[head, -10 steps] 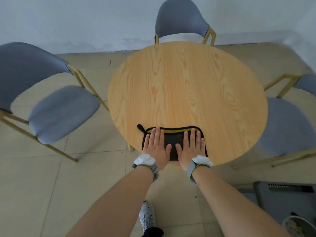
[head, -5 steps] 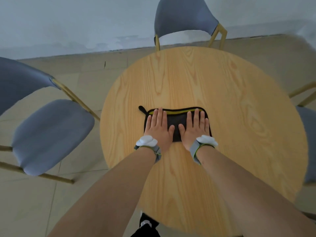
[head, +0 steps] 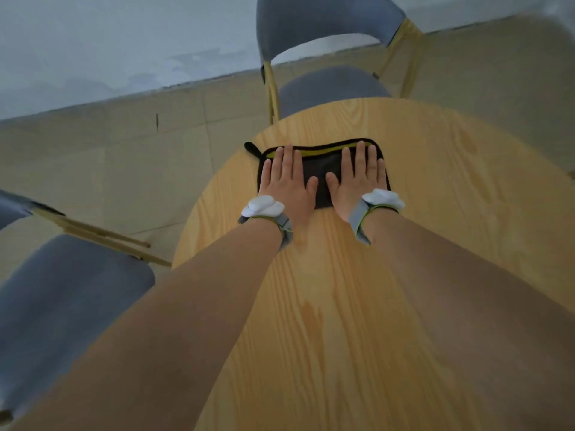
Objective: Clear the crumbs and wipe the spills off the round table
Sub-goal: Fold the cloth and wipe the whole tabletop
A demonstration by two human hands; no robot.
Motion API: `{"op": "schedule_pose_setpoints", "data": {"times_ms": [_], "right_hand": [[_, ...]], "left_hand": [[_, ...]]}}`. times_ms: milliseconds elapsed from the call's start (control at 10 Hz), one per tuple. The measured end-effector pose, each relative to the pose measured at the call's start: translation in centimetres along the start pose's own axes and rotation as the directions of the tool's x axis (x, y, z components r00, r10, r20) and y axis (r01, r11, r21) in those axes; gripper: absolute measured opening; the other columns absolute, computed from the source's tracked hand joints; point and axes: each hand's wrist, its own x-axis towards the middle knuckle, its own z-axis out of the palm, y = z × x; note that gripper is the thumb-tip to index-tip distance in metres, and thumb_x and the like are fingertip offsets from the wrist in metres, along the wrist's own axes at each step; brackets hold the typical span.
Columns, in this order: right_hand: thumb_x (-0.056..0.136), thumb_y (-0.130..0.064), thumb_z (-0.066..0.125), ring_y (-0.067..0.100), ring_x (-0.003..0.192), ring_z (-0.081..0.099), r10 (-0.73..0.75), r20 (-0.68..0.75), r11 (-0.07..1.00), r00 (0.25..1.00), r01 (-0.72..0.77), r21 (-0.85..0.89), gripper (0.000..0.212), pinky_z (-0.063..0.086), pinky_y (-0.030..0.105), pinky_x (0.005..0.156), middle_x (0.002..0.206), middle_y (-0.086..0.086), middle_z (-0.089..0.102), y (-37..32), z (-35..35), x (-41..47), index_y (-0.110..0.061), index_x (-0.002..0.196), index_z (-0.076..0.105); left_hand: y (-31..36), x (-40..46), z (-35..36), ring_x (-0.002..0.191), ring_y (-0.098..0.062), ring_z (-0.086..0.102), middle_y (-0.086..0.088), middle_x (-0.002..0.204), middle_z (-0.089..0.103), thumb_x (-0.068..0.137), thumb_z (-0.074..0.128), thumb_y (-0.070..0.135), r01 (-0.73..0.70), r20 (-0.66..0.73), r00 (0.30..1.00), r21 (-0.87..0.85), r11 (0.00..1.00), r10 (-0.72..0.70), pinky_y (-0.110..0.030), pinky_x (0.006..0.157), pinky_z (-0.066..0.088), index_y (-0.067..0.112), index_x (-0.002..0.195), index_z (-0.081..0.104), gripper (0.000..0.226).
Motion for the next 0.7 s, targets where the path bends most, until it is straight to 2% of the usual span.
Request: {"op": "schedule_pose_setpoints", "data": {"times_ms": [200,300,400,500,600,700], "right_hand": [[0.098,-0.055,0.010,0.030,0.150,-0.009,0.008,-0.033,0.999,0.999,-0.009,-0.050,0.070,-0.006,0.044,0.121,0.164,0.012,-0.008,-1.0,-1.1,7.4,-0.017,0.155,-0.001],[0.099,-0.054,0.015,0.031,0.150,-0.007,0.006,0.012,1.000,1.000,-0.006,0.004,0.070,-0.004,0.046,0.121,0.164,0.013,-0.005,-2.4,-2.2,9.1,-0.014,0.156,0.002],[0.099,-0.054,0.016,0.031,0.150,-0.006,-0.023,0.047,0.999,0.999,0.024,-0.024,0.071,-0.005,0.044,0.120,0.164,0.014,-0.006,-3.7,-2.2,10.5,-0.014,0.156,-0.001],[0.100,-0.053,0.015,0.030,0.150,-0.009,0.002,0.062,0.999,0.998,-0.005,0.051,0.069,-0.006,0.044,0.121,0.164,0.012,-0.008,-6.2,-2.6,10.9,-0.015,0.156,-0.001],[0.100,-0.053,0.014,0.029,0.150,-0.011,0.047,0.021,0.999,0.999,-0.047,-0.016,0.069,-0.007,0.044,0.121,0.164,0.012,-0.011,-4.5,-2.7,11.1,-0.015,0.155,-0.003],[0.100,-0.053,0.013,0.029,0.150,-0.012,0.023,0.031,1.000,0.999,-0.023,0.008,0.069,-0.007,0.044,0.121,0.164,0.011,-0.012,-6.2,-2.3,10.2,-0.016,0.155,-0.004]], "left_hand": [[-1.8,7.3,0.4,0.155,-0.021,0.007,-0.007,0.168,0.011,0.102,0.023,0.050,0.035,-0.096,0.995,0.019,0.999,-0.033,-0.041,0.126,0.003,0.011,0.159,0.016,0.069],[0.9,9.4,-0.6,0.152,-0.022,0.024,-0.026,0.160,0.028,0.098,0.035,0.021,0.106,-0.209,0.967,-0.194,0.975,-0.147,-0.031,0.123,0.010,-0.006,0.147,0.039,0.056],[4.3,11.8,-0.7,0.140,-0.004,0.043,-0.041,0.151,0.026,0.094,0.028,0.008,-0.006,0.008,0.999,-0.939,0.343,0.041,-0.022,0.117,0.028,-0.021,0.139,0.035,0.054],[-3.9,12.1,-0.2,0.153,-0.021,0.020,-0.008,0.165,0.021,0.101,0.024,0.050,0.087,-0.206,0.973,-0.108,0.990,-0.108,-0.033,0.120,0.007,0.011,0.157,0.026,0.068],[-4.0,12.1,0.7,0.154,-0.020,0.013,-0.004,0.167,0.017,0.101,0.023,0.051,0.076,-0.152,0.985,-0.030,0.997,-0.080,-0.036,0.122,0.004,0.015,0.159,0.020,0.068],[-5.1,10.8,0.3,0.153,-0.027,0.019,-0.011,0.165,0.024,0.097,0.021,0.052,0.018,-0.109,0.994,-0.043,0.999,-0.023,-0.042,0.123,0.006,0.010,0.156,0.026,0.073]]}}
